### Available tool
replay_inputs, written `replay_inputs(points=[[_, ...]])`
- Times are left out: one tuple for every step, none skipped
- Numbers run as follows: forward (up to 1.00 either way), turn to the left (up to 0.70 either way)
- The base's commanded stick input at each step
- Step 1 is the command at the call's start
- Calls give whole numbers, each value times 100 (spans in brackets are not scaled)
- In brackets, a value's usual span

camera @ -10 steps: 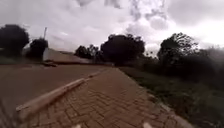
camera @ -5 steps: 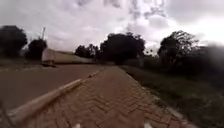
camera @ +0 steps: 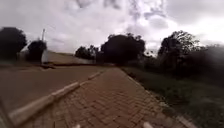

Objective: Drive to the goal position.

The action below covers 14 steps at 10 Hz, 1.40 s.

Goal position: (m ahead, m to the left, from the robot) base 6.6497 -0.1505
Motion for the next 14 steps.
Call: replay_inputs(points=[[50,0],[50,0],[50,0],[50,0],[50,0],[50,0],[50,0],[50,0],[50,0],[50,0],[50,0],[50,0],[50,0],[50,0]])
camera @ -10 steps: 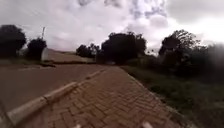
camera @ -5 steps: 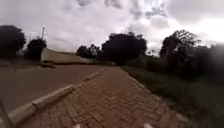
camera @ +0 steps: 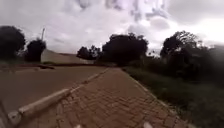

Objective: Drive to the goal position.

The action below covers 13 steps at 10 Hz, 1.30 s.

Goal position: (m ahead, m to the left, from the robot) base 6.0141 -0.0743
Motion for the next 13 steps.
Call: replay_inputs(points=[[50,0],[50,0],[50,0],[50,0],[50,0],[50,0],[50,0],[50,0],[50,0],[50,0],[50,0],[50,0],[50,0]])
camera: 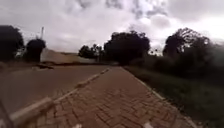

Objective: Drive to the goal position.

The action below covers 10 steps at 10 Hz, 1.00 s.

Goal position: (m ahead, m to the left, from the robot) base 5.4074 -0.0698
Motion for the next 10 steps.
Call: replay_inputs(points=[[50,0],[50,0],[50,0],[50,0],[50,0],[50,0],[50,0],[50,0],[50,0],[50,0]])
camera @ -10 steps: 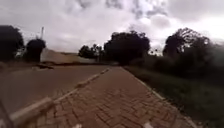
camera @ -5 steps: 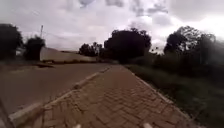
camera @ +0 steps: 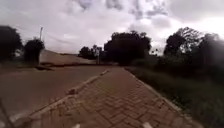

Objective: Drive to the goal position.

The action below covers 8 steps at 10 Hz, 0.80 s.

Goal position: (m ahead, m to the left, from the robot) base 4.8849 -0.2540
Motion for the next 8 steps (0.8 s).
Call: replay_inputs(points=[[50,0],[50,0],[50,0],[50,0],[50,0],[50,0],[50,0],[50,0]])
